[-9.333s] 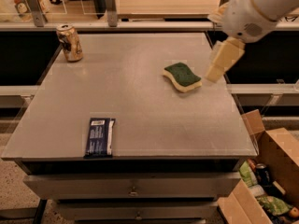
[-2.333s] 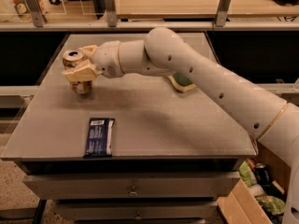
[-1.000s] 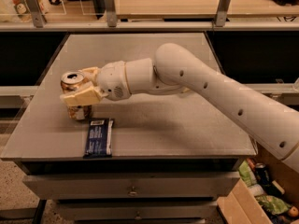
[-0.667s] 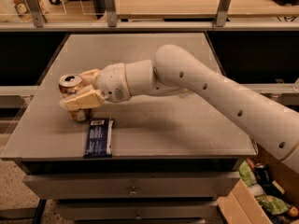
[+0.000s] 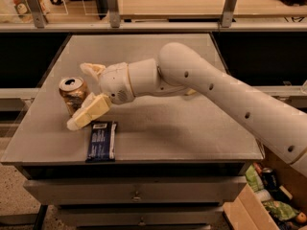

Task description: Move orange can near rxbar blueberry

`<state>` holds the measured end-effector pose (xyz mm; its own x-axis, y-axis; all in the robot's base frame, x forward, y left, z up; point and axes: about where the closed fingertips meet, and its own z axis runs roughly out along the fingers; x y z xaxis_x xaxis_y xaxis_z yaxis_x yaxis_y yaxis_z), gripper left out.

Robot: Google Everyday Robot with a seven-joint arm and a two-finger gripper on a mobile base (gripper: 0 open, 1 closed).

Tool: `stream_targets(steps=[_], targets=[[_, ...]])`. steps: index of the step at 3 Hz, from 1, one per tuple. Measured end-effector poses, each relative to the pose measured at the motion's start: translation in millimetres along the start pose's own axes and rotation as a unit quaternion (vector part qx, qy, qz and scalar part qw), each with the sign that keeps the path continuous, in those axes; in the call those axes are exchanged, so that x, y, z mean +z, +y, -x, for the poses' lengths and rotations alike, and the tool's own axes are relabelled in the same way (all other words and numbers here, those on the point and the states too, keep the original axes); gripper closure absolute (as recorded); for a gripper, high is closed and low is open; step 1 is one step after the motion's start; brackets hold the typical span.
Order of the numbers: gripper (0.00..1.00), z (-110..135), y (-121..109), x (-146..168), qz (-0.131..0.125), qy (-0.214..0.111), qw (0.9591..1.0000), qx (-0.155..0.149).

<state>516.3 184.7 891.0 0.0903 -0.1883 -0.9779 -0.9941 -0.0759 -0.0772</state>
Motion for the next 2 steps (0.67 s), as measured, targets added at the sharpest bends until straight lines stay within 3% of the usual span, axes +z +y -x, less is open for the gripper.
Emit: stream_targets(steps=[2], targets=[[0.0,5.9,0.4,-19.6,-0.013,0.013,0.9997,-0.019]])
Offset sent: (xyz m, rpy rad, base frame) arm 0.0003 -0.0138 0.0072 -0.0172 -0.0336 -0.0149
